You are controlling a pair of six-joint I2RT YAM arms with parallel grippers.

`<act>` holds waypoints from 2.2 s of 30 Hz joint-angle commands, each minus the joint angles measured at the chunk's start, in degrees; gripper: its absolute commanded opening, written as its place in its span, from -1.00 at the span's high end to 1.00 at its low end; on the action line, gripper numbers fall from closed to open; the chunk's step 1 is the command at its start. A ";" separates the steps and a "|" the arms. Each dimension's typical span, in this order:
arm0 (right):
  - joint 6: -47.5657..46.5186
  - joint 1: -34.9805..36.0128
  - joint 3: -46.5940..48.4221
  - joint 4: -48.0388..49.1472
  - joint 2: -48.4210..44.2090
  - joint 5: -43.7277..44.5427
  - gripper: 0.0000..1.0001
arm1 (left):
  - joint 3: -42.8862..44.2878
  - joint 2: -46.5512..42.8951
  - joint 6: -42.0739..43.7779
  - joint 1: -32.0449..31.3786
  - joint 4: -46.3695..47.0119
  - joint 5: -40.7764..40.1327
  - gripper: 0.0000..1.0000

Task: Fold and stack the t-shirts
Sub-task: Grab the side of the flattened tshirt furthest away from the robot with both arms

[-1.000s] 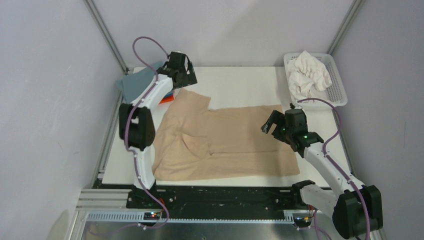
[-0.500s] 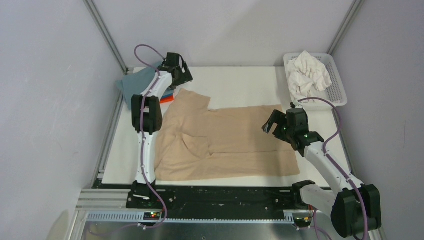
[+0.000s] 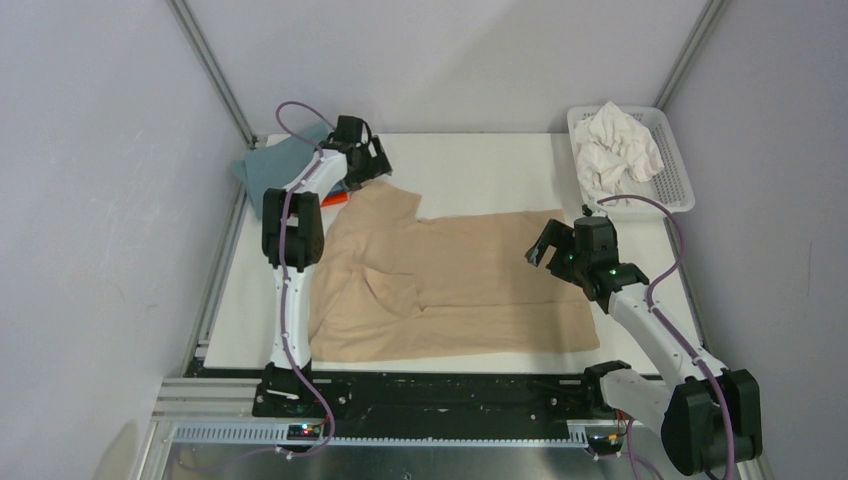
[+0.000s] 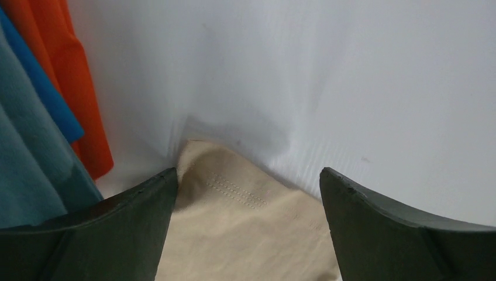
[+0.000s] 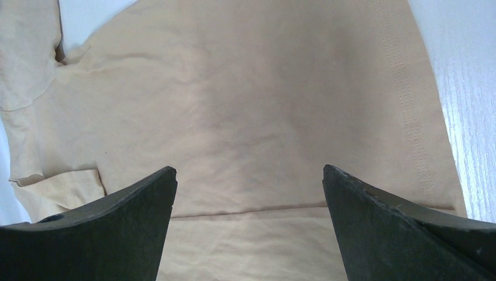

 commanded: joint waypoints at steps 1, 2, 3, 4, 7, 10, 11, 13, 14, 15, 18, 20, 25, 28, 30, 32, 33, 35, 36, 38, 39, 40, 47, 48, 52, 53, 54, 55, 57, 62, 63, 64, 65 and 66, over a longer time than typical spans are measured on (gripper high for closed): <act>-0.51 -0.32 2.38 0.10 -1.16 -0.30 -0.99 | -3.39 -2.36 2.12 -1.81 -3.07 0.86 -0.87; -0.56 -0.36 2.36 -0.03 -1.20 -0.18 -0.99 | -3.41 -2.38 2.17 -1.88 -3.12 0.72 -0.77; -0.66 -0.37 2.33 -0.28 -1.29 -0.04 -0.99 | -3.32 -2.36 2.08 -1.87 -3.22 -0.05 -0.70; -0.72 -0.39 2.37 -0.35 -1.35 0.06 -0.99 | -3.17 -2.38 1.94 -1.86 -3.32 -0.49 -0.53; -1.09 -0.61 2.38 -0.43 -1.16 2.16 -0.99 | -2.73 -2.14 1.86 -1.88 -3.72 -2.25 -0.19; -1.20 -0.98 2.36 0.41 -0.35 2.84 -0.99 | -1.72 -1.79 2.15 -1.87 -3.99 -3.68 0.19; -1.17 -1.34 2.33 0.99 0.37 2.85 -0.99 | -1.51 -1.62 2.51 -1.86 -4.02 -3.71 0.31; -1.23 -1.75 2.35 2.27 1.68 2.80 -0.99 | -0.87 -1.39 3.33 -1.91 -4.10 -3.43 0.52; -1.22 -1.96 2.46 2.68 2.66 2.90 -0.99 | -0.78 -1.29 3.67 -1.88 -4.12 -3.20 0.59; -1.35 -2.16 2.95 3.56 3.26 3.30 -0.99 | -0.60 -1.24 4.16 -1.87 -4.17 -3.20 0.77; -3.89 -2.15 6.00 3.68 8.15 5.94 -0.99 | -0.06 -0.98 5.26 -1.87 -4.16 -3.38 0.98; -5.55 -1.85 10.25 2.52 12.96 9.24 -0.99 | 0.23 -0.88 5.92 -1.86 -4.16 -3.27 1.00; -7.51 -1.38 23.89 0.43 26.99 18.99 -0.95 | 0.36 -1.14 7.20 -1.89 -4.06 -2.81 1.00; -7.64 -1.10 31.43 -2.47 36.73 22.58 -0.92 | 0.35 -2.03 7.56 -1.86 -4.11 -3.12 1.00; -7.35 -1.14 36.91 -5.06 42.19 24.08 -0.89 | 0.42 -2.59 7.55 -1.91 -4.05 -3.19 1.00; -7.13 -1.00 43.02 -8.63 47.83 25.71 -0.88 | 0.30 -3.20 7.52 -1.91 -4.11 -2.94 1.00; -6.90 -0.92 47.65 -10.41 51.68 26.26 -0.87 | 0.13 -3.38 7.61 -1.93 -4.08 -2.68 1.00; -6.68 -0.61 55.36 -15.99 57.66 27.95 -0.82 | -0.10 -3.91 7.61 -1.95 -4.06 -2.53 1.00; -6.59 -0.51 59.84 -19.58 59.42 28.86 -0.80 | -0.26 -4.05 7.45 -1.95 -4.10 -2.56 1.00; -6.30 -0.35 65.25 -23.45 64.46 30.09 -0.77 | -0.58 -4.15 7.24 -1.95 -4.06 -2.75 1.00; -5.92 -0.33 66.69 -25.14 67.02 30.48 -0.77 | -0.81 -4.21 7.24 -1.95 -4.07 -2.63 1.00; -5.78 -0.37 69.17 -25.97 68.14 30.46 -0.75 | -1.07 -4.45 7.19 -1.97 -4.06 -2.47 1.00; -4.33 -0.26 70.96 -30.19 70.67 30.97 -0.60 | -2.78 -6.45 6.77 -2.06 -3.96 -2.58 1.00; -4.11 -0.33 70.28 -30.42 70.62 30.87 -0.57 | -3.28 -6.67 6.75 -2.05 -3.96 -2.64 1.00; -3.16 -0.29 68.80 -32.19 70.37 31.15 -0.45 | -4.77 -8.09 6.51 -2.25 -3.95 -3.03 1.00; -2.98 -0.30 68.42 -32.25 70.21 31.24 -0.40 | -5.02 -8.65 6.43 -2.35 -3.87 -3.08 1.00; -2.74 -0.31 67.54 -32.16 69.71 31.23 -0.33 | -5.70 -8.92 6.40 -2.41 -3.80 -3.18 1.00; -2.39 -0.36 66.57 -31.89 69.39 31.17 -0.21 | -6.01 -9.45 6.38 -2.44 -3.70 -3.25 1.00; -1.92 -0.54 65.35 -31.21 68.56 31.06 0.00 | -7.02 -10.29 6.33 -2.54 -3.45 -3.36 1.00; -1.55 -0.69 64.11 -28.60 66.88 30.66 0.41 | -10.30 -13.71 6.54 -3.04 -2.42 -3.90 1.00; -1.33 -0.63 63.98 -28.31 66.64 30.63 0.51 | -11.27 -14.22 6.64 -3.08 -1.99 -4.09 1.00; -1.23 -0.65 63.94 -27.79 66.50 30.47 0.58 | -11.73 -15.24 6.66 -3.15 -1.74 -4.29 1.00; -1.16 -0.51 63.74 -27.38 66.17 30.45 0.73 | -13.14 -15.73 6.69 -3.17 -1.40 -4.28 1.00; -1.19 -0.46 63.65 -26.61 66.00 30.43 0.79 | -13.51 -16.82 6.70 -3.18 -1.18 -4.33 1.00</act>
